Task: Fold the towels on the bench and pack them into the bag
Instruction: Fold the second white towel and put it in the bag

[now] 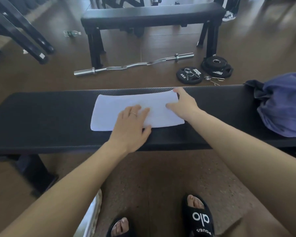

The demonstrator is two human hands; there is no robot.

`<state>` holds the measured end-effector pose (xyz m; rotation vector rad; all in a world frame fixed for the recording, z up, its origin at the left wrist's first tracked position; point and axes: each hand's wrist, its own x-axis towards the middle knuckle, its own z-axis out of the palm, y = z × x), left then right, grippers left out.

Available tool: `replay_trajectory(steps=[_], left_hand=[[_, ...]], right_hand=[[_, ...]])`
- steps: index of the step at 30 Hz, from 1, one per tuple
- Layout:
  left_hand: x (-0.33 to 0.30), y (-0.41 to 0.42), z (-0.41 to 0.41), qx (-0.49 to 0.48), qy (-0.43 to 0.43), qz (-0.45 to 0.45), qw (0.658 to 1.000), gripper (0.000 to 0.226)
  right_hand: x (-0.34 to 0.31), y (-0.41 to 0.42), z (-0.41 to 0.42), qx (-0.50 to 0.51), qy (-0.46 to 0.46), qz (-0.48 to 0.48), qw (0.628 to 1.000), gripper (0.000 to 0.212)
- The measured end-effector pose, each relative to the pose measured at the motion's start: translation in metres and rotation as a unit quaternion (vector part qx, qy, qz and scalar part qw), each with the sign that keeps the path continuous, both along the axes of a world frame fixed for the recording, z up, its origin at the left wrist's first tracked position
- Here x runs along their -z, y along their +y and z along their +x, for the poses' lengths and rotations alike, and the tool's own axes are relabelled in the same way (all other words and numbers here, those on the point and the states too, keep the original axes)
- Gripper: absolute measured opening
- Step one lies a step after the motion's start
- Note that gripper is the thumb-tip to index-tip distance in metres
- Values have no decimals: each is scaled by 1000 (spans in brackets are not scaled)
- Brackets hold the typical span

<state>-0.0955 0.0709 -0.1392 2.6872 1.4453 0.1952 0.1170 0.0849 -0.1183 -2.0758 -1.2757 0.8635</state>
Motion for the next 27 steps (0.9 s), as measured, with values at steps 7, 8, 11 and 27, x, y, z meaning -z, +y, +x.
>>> replay_trajectory(steps=[7,8,11,27], left_hand=[[-10,-30,20,16,0,-11,1000,67],[-11,-33,20,15,-10,-4,1000,65],[-15,-42,14,8,-88,15,996,43],[-21,-61,-58,-24,-158,-225,961,33]], right_hand=[[-9,-31,-19,131,336,10,933,77],[-13,-37,-23,126,368,9,921,77],[-23,-51,-33,84,397,6,914,75],[-19,-85,1,-211,223,-44,951,67]])
